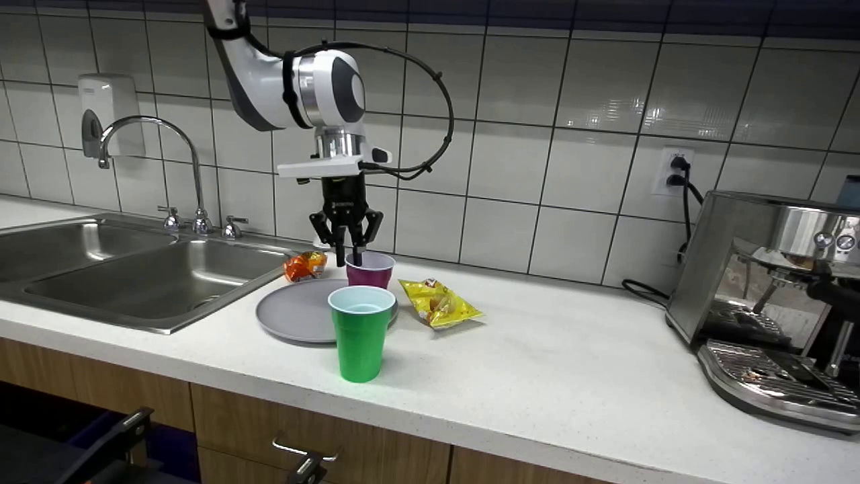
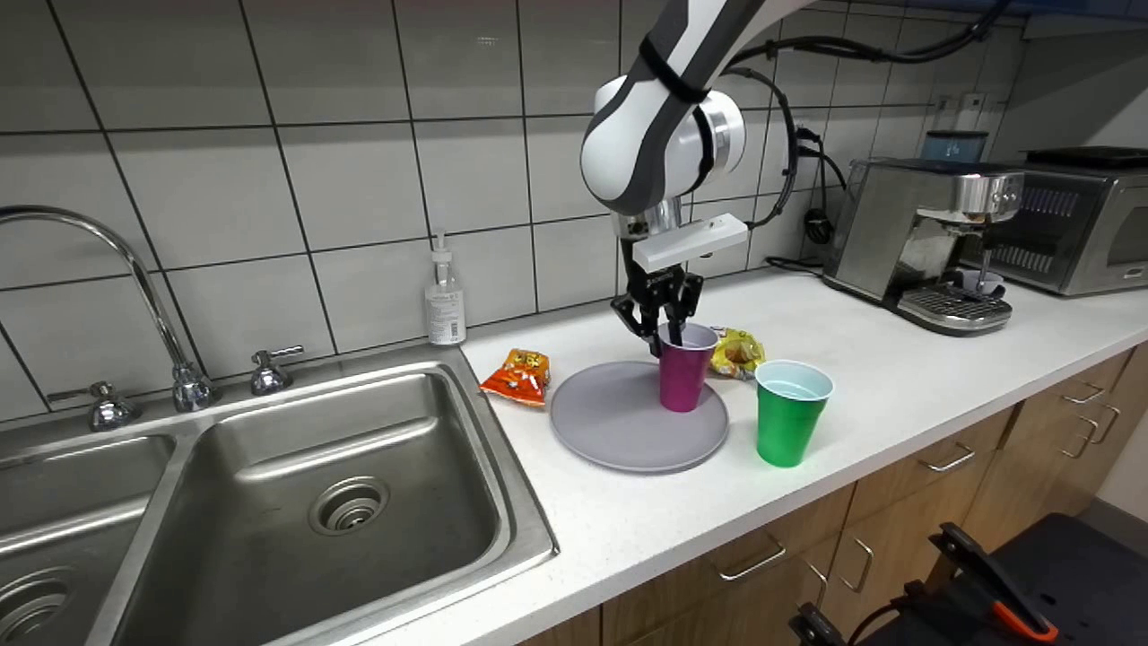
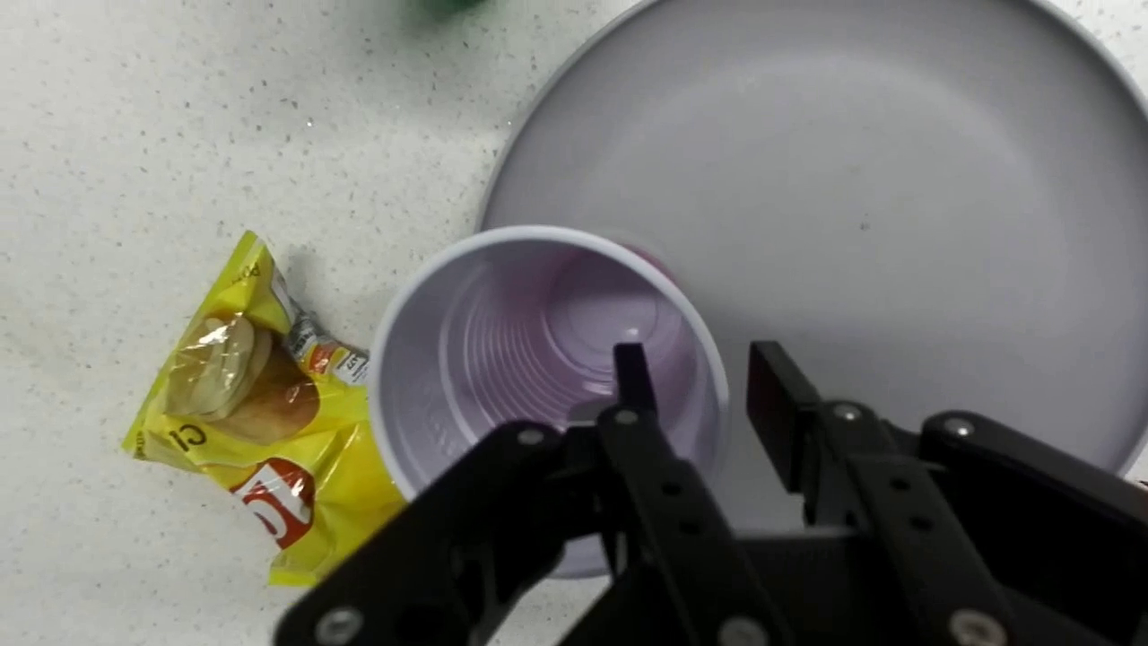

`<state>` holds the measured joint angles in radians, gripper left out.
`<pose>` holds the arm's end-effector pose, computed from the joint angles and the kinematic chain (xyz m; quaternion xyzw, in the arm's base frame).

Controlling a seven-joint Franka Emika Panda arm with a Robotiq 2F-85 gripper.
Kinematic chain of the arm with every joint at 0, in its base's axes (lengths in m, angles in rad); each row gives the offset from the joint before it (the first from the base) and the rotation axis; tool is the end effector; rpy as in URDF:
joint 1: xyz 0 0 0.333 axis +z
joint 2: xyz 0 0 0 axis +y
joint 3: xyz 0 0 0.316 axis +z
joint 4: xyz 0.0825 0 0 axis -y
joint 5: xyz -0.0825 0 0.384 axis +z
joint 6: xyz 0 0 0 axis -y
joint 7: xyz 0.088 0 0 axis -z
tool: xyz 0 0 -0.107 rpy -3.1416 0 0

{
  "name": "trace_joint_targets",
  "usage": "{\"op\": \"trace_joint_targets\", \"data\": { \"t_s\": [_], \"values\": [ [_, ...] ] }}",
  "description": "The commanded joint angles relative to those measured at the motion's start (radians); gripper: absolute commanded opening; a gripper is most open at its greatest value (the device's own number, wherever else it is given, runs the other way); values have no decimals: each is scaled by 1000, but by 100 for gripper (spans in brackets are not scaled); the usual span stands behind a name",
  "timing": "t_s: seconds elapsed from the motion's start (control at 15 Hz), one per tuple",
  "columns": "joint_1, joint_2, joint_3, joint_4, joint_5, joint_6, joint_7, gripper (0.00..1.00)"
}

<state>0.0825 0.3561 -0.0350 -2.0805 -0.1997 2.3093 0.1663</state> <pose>0.5727 0.0235 0.2445 0.9950 0.0133 -0.0551 0.0818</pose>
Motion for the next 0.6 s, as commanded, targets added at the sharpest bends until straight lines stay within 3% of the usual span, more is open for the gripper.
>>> {"op": "trace_joint_targets", "data": {
  "t_s": [0.0,0.33,0.53],
  "values": [
    [-4,-41,-1,-7,-19,-32,-29,67],
    [-33,-117,4,-63,5,-21,-106,100],
    [-55,-178,3,-112,22,-9,-144,100]
  ]
}}
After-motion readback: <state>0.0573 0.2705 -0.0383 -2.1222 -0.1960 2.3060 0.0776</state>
